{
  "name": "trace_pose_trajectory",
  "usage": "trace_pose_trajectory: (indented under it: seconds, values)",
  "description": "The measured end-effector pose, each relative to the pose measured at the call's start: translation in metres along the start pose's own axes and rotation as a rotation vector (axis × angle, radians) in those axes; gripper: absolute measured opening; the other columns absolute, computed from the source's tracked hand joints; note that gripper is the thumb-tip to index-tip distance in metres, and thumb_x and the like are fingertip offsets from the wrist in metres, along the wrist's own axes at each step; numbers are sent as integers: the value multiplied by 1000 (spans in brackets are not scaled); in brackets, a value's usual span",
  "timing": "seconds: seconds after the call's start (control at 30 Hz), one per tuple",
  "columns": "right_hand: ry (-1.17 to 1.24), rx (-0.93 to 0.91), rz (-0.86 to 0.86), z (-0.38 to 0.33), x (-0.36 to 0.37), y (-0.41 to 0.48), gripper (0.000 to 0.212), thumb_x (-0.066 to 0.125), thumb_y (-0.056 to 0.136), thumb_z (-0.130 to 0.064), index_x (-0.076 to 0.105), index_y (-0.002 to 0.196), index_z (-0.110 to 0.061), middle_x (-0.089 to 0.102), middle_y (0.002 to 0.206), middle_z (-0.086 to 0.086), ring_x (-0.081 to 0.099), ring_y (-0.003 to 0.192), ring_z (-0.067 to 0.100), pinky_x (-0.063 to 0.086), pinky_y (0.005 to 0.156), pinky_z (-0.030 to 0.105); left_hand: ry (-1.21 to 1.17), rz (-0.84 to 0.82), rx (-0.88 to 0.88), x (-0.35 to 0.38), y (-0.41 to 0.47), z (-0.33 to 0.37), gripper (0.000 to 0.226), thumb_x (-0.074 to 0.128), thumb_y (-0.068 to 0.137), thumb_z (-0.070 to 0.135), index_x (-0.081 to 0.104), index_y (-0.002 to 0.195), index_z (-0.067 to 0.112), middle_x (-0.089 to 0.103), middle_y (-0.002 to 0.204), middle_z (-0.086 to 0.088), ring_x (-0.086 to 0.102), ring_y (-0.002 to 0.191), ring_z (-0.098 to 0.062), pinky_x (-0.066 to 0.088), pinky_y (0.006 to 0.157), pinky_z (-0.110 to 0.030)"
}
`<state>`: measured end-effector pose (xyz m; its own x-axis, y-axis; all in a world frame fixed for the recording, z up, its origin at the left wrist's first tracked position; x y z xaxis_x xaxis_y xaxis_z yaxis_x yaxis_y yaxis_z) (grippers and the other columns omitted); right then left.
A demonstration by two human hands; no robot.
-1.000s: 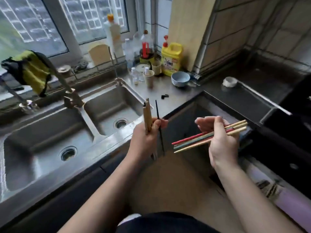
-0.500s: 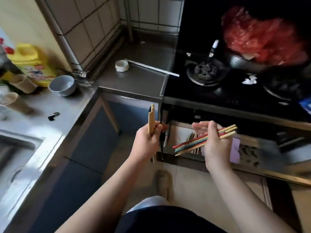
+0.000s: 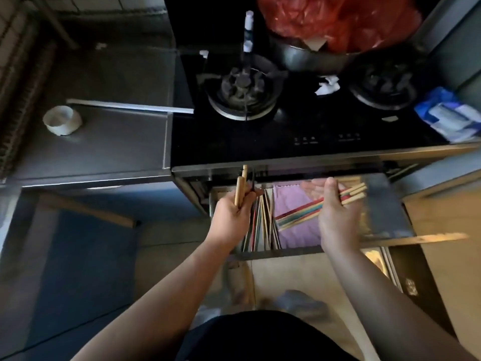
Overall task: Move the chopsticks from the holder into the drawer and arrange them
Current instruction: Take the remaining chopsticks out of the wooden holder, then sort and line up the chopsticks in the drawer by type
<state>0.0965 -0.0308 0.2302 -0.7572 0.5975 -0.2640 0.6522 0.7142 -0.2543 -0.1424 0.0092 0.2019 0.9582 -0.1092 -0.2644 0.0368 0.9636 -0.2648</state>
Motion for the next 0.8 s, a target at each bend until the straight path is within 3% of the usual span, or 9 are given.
trace_pose_trajectory:
  seconds: [0.07, 0.13, 0.23, 0.3, 0.4, 0.5, 0.6, 0.7, 0.8]
  values:
    - [-13, 23, 43, 13, -2, 23, 26, 51, 95, -42, 57, 75, -26, 66, 73, -9, 65, 65, 2, 54, 70, 29, 19, -30, -45, 21, 14, -12, 22, 52, 101, 21, 72, 110, 16, 70, 72, 12, 57, 58, -3, 44, 60, -16]
    - [-32, 42, 39, 25, 5, 45, 30, 52, 96, -39, 54, 70, -24, 66, 70, -1, 65, 57, 1, 54, 63, 21, 50, -39, -93, 39, 30, -30, 22, 51, 101, 20, 72, 108, 18, 51, 46, 17, 38, 39, -3, 32, 45, -17]
    - [-62, 82, 40, 55, 17, 75, 35, 52, 97, -31, 46, 64, -21, 67, 83, 28, 64, 65, 29, 53, 62, 38, 78, -35, -152, 68, 52, -69, 21, 50, 101, 21, 71, 105, 23, 44, 43, 16, 31, 37, -3, 29, 42, -18]
    - [-87, 103, 20, 78, 27, 93, 35, 51, 98, -28, 48, 63, -23, 68, 75, 16, 62, 78, 36, 52, 60, 36, 100, -30, -185, 87, 66, -99, 22, 50, 101, 21, 72, 103, 23, 51, 53, 13, 37, 41, -3, 33, 46, -19]
    - [-133, 125, -50, 117, 46, 117, 37, 49, 99, -30, 51, 62, -25, 68, 71, 5, 65, 62, 15, 36, 45, 7, 119, -22, -271, 112, 81, -146, 23, 51, 100, 20, 72, 107, 12, 44, 47, 12, 38, 34, -1, 29, 41, -13]
    - [-131, 178, -150, 164, 75, 136, 39, 48, 100, -25, 55, 62, -26, 62, 49, -18, 58, 48, -11, 42, 53, 4, 137, -25, -345, 133, 94, -194, 22, 53, 100, 21, 72, 107, 13, 41, 43, 14, 41, 34, 2, 27, 39, -10]
    - [-71, 250, -254, 221, 105, 154, 35, 46, 100, -18, 62, 70, -18, 68, 54, -16, 70, 61, 2, 58, 70, 21, 173, -36, -401, 148, 111, -238, 21, 54, 98, 24, 72, 106, 18, 60, 62, 12, 51, 46, 3, 39, 49, -14]
    - [-138, 297, -342, 265, 132, 172, 33, 45, 101, -16, 62, 73, -9, 66, 50, -10, 67, 54, -2, 57, 67, 17, 175, -28, -450, 156, 131, -277, 26, 53, 92, 34, 73, 103, 22, 73, 87, 2, 67, 75, -14, 54, 73, -29]
    - [-165, 332, -420, 301, 159, 187, 35, 45, 101, -19, 62, 71, -12, 69, 66, 4, 69, 55, 8, 59, 68, 28, 132, -13, -511, 162, 152, -309, 28, 52, 83, 38, 74, 91, 22, 75, 87, 1, 71, 83, -22, 58, 82, -40]
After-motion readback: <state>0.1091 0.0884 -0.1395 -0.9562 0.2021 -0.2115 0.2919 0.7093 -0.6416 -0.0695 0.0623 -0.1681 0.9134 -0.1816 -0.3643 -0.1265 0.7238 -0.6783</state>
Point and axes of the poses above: each hand's wrist, its own y-axis towards the middle knuckle, its own x-axis out of the palm, z = x × y, the point moved 10 cm from there along y, towards the middle knuckle
